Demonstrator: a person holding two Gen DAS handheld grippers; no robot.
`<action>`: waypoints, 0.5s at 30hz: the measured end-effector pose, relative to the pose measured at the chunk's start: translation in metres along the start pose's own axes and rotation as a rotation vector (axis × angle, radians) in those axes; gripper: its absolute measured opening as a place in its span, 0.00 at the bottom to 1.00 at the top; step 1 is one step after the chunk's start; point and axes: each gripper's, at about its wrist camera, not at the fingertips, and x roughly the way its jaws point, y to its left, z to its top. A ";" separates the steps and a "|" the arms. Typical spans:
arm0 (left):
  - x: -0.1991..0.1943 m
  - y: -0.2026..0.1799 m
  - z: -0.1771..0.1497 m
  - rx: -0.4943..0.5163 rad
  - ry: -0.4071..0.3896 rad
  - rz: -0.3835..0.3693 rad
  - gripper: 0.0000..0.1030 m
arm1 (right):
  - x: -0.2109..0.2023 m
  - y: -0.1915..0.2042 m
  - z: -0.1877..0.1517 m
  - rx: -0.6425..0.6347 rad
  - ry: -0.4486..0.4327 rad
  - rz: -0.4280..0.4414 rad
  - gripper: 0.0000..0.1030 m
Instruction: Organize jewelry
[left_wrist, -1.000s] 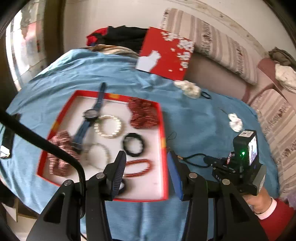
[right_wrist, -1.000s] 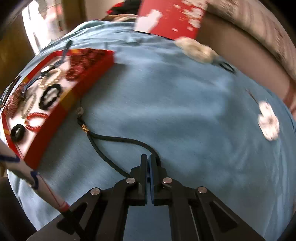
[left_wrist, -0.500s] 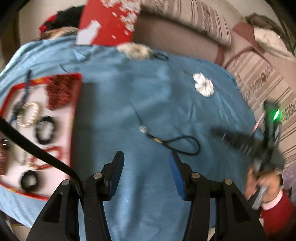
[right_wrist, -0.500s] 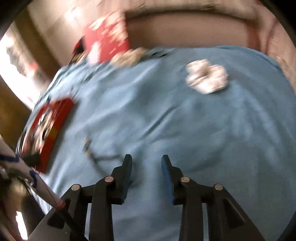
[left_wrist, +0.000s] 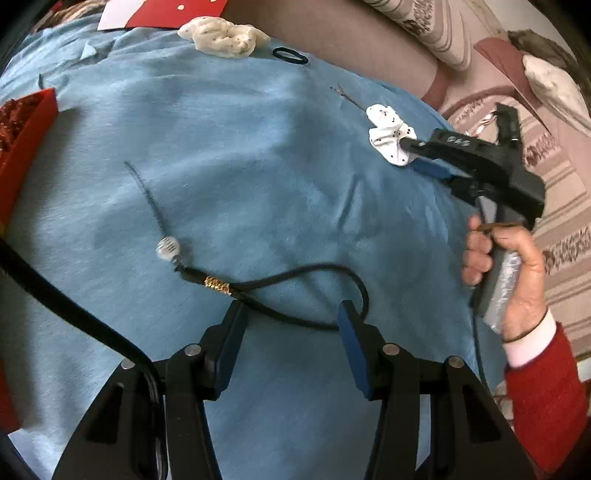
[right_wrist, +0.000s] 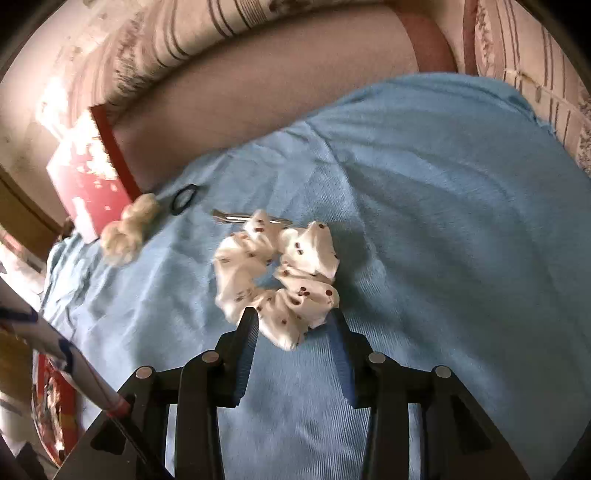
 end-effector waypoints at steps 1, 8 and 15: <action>0.002 -0.001 0.002 -0.009 -0.007 -0.004 0.48 | 0.005 -0.001 0.000 0.008 0.019 0.004 0.20; -0.006 0.011 -0.009 -0.004 0.046 0.015 0.00 | -0.016 0.001 -0.043 -0.054 0.113 0.071 0.06; -0.055 0.016 -0.039 0.055 0.006 0.027 0.00 | -0.088 -0.020 -0.147 -0.045 0.164 0.164 0.09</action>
